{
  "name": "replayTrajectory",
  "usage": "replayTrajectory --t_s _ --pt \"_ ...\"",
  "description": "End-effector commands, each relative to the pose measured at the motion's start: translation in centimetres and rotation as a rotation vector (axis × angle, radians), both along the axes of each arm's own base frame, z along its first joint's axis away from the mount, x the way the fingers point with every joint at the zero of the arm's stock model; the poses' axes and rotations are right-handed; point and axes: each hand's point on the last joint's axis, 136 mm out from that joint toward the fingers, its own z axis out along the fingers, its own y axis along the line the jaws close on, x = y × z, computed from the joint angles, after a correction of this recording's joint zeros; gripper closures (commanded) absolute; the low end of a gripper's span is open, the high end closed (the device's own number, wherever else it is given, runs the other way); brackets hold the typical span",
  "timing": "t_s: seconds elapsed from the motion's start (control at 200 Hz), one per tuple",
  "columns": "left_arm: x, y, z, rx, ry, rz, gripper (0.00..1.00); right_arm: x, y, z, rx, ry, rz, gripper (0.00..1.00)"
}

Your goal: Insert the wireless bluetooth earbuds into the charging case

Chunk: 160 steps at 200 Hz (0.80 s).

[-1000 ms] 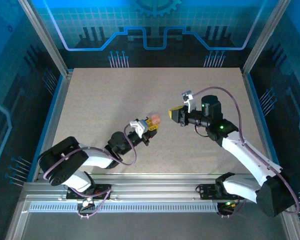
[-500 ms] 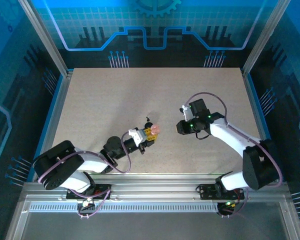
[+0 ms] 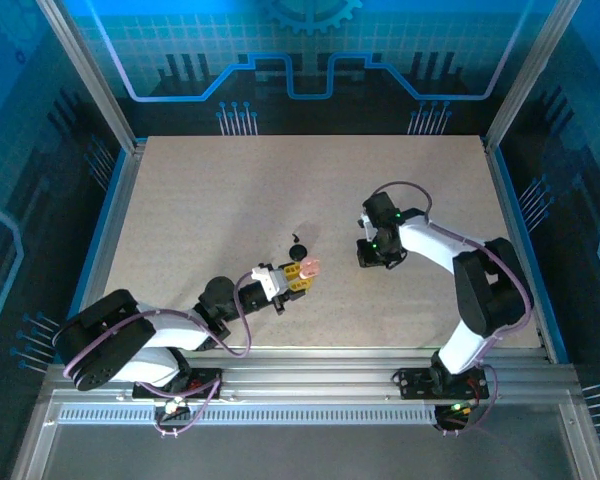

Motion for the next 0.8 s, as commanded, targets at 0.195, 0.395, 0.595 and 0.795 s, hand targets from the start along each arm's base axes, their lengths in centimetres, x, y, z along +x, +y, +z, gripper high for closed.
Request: replayTrajectory --t_s 0.195,0.395,0.595,0.795 --pt "-0.2 0.3 0.7 -0.004 -0.061 0.013 0.86 -1.8 -0.9 -1.8 -0.141 0.143 0.023 0.77" --pt "-0.3 0.5 0.6 0.000 -0.064 0.020 0.86 -2.3 -0.5 -2.0 -0.145 0.181 0.032 0.72" --pt "-0.3 0.8 0.4 0.001 -0.062 0.031 0.86 -1.7 -0.7 1.4 -0.149 0.183 0.059 0.67" --pt "-0.3 1.0 0.6 -0.009 -0.058 0.042 0.86 -1.5 -0.9 4.8 -0.071 0.270 0.025 0.60"
